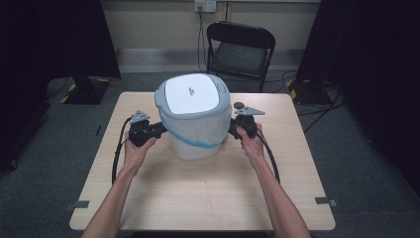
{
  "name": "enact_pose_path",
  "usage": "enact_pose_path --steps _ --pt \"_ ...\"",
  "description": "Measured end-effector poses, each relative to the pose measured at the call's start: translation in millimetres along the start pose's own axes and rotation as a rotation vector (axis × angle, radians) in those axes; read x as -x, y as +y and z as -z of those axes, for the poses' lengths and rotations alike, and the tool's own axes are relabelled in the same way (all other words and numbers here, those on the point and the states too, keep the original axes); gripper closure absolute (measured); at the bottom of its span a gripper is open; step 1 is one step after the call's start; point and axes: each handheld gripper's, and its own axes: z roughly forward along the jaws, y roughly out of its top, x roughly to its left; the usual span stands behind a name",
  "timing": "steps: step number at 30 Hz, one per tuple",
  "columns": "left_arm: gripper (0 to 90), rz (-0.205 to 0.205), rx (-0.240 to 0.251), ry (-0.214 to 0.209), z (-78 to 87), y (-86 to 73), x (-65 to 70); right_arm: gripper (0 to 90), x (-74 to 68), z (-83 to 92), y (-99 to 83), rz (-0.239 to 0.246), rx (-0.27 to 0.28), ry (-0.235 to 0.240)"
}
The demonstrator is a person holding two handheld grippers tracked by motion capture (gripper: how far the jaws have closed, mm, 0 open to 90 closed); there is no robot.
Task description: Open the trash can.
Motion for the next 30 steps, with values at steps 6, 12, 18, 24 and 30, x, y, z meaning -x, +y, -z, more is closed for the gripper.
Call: enact_pose_path --steps 6,12,18,24,30 --pt "77.0 -0.042 -0.022 -0.016 6.5 -2.9 3.4 80.8 -17.2 15.8 -9.0 0.019 0.001 -0.017" --pt "79.6 -0.032 -0.033 -0.025 15.6 -5.1 0.3 80.7 -39.6 35.6 -18.5 0.069 -0.012 -0.008" --pt "74.0 -0.029 -0.054 0.000 28.3 -7.4 -1.7 73.1 -60.2 52.0 -20.5 0.080 -0.070 -0.002" --pt "55.4 -0.018 -0.035 0.081 47.2 -4.4 6.9 40.1 -45.3 55.9 -19.0 0.064 -0.080 -0.034" --pt "54.2 0.045 -0.007 0.076 77.2 -20.6 10.2 36.6 -22.8 53.1 -14.9 0.032 -0.043 -0.069"
